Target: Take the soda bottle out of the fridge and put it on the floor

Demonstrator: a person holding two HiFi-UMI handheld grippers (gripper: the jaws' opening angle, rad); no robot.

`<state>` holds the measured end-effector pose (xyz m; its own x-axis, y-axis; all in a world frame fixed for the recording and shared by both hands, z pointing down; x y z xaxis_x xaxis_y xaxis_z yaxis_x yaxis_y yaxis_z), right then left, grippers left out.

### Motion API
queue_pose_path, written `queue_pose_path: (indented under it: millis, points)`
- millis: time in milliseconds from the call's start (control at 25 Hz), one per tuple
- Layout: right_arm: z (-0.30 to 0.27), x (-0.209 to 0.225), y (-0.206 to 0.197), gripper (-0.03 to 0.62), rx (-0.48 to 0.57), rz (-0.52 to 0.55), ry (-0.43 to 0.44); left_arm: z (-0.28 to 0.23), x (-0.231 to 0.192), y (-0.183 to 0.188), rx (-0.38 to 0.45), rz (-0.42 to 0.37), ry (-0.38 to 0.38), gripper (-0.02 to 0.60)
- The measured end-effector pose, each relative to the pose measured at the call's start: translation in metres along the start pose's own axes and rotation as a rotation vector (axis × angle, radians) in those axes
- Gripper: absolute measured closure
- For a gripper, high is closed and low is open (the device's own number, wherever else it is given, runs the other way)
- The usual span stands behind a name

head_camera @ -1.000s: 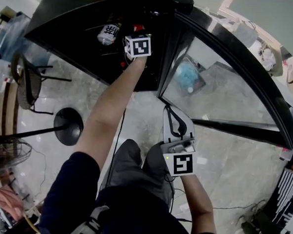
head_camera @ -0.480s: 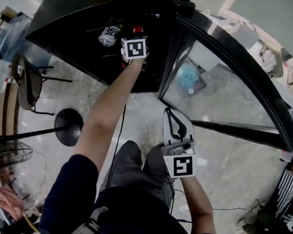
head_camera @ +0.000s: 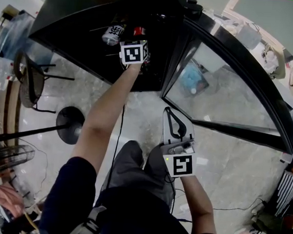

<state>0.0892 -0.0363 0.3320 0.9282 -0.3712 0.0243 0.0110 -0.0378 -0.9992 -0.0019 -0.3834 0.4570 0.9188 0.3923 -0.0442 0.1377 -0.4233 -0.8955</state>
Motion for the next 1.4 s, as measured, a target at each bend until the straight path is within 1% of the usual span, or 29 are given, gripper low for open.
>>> queue_pose_path:
  millis: [120, 400, 520, 640, 880, 1040, 1240, 1400]
  points:
    - [0.0, 0.0, 0.0, 0.577, -0.006, 0.001, 0.003, 0.004, 0.002, 0.002, 0.028, -0.01, -0.008, 0.272]
    - [-0.003, -0.01, -0.003, 0.577, -0.013, -0.011, 0.009, 0.02, -0.001, 0.007, 0.059, -0.035, -0.037, 0.278]
    - [-0.003, -0.011, -0.002, 0.577, -0.014, -0.009, 0.013, 0.029, -0.003, 0.013, 0.079, -0.02, -0.054, 0.281]
    - [-0.003, -0.012, 0.001, 0.577, -0.012, -0.014, 0.01, 0.04, -0.005, 0.015, 0.073, 0.001, -0.068, 0.282]
    - [-0.005, -0.01, 0.001, 0.577, -0.02, -0.016, 0.007, 0.053, -0.002, 0.009, 0.081, -0.056, -0.074, 0.284]
    - [-0.005, -0.011, -0.002, 0.577, -0.033, -0.017, 0.014, 0.064, -0.003, 0.005, 0.09, -0.034, -0.088, 0.285]
    - [-0.004, -0.01, -0.004, 0.577, -0.043, -0.021, 0.017, 0.081, -0.004, 0.003, 0.083, -0.01, -0.125, 0.288]
    - [-0.001, -0.011, -0.006, 0.577, -0.052, -0.028, 0.017, 0.098, -0.01, 0.002, 0.081, 0.001, -0.13, 0.288]
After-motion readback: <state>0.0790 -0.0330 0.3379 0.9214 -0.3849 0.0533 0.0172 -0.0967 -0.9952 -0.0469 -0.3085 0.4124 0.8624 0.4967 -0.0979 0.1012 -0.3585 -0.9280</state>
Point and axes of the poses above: the fingertips, and each gripper's own axes: z backward along the fingers, x to its right, y out of its top, the point moved 4 cm from there along z, backward along the fingers, and after that the axes turned 3 degrees about -z, right-handed, at the moved point
